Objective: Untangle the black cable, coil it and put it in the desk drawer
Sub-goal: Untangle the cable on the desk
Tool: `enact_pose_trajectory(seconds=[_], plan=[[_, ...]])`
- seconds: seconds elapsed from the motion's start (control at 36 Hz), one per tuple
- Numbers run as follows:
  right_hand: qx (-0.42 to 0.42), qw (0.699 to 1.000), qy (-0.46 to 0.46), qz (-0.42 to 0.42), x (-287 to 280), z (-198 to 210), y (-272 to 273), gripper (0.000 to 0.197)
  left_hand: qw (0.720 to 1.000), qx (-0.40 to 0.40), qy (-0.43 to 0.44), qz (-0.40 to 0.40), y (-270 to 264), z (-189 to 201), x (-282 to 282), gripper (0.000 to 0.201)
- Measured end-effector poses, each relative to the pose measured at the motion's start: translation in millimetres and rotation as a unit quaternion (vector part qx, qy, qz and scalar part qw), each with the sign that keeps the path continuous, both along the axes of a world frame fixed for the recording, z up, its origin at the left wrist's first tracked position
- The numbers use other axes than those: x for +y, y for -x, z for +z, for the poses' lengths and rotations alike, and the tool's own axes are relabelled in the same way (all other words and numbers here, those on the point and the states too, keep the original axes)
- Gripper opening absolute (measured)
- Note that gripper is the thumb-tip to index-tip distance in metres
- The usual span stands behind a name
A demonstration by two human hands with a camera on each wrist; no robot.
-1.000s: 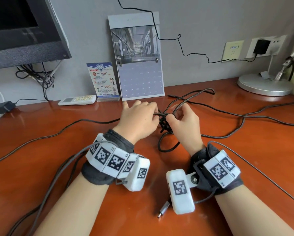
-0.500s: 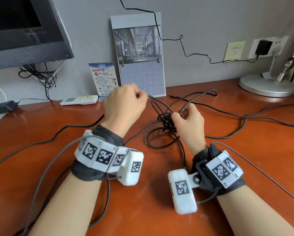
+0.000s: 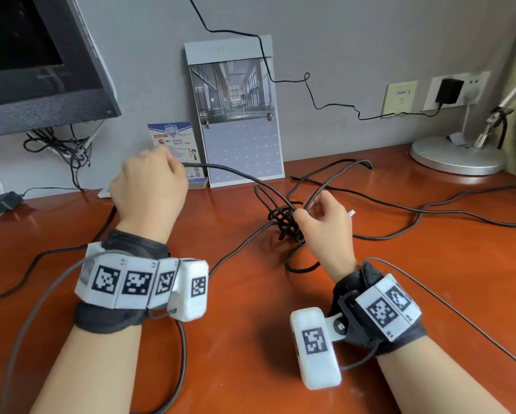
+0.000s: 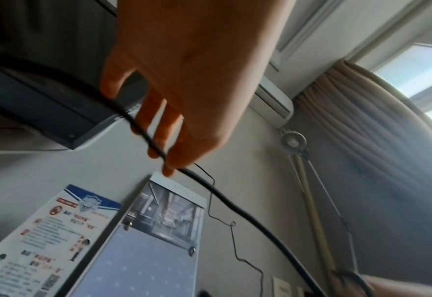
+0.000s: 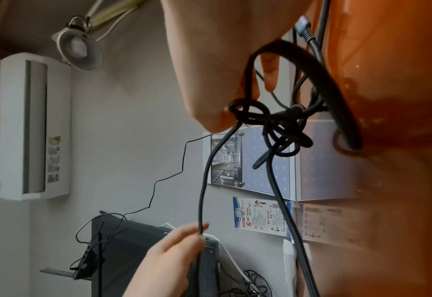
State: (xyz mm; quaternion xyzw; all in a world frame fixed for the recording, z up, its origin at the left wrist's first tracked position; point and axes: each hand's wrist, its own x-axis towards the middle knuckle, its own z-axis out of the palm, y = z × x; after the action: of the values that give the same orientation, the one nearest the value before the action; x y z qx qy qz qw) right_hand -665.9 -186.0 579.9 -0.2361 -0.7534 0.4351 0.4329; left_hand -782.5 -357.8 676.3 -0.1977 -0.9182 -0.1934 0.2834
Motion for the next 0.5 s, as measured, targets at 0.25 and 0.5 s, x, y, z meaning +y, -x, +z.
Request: enact_pose_trajectory(seconds=[0.25,0.5], plan=[[-0.002,0.995,-0.016,0.099,-7,2,-2,0.019,0.93,-0.044,0.237,-0.278,-38,-32,47,0.039],[-0.011,0.993,-0.05,0.11,-14,4,-1,0.02,0.945,-0.044,0.195,-0.257,-45,-36,49,0.02]])
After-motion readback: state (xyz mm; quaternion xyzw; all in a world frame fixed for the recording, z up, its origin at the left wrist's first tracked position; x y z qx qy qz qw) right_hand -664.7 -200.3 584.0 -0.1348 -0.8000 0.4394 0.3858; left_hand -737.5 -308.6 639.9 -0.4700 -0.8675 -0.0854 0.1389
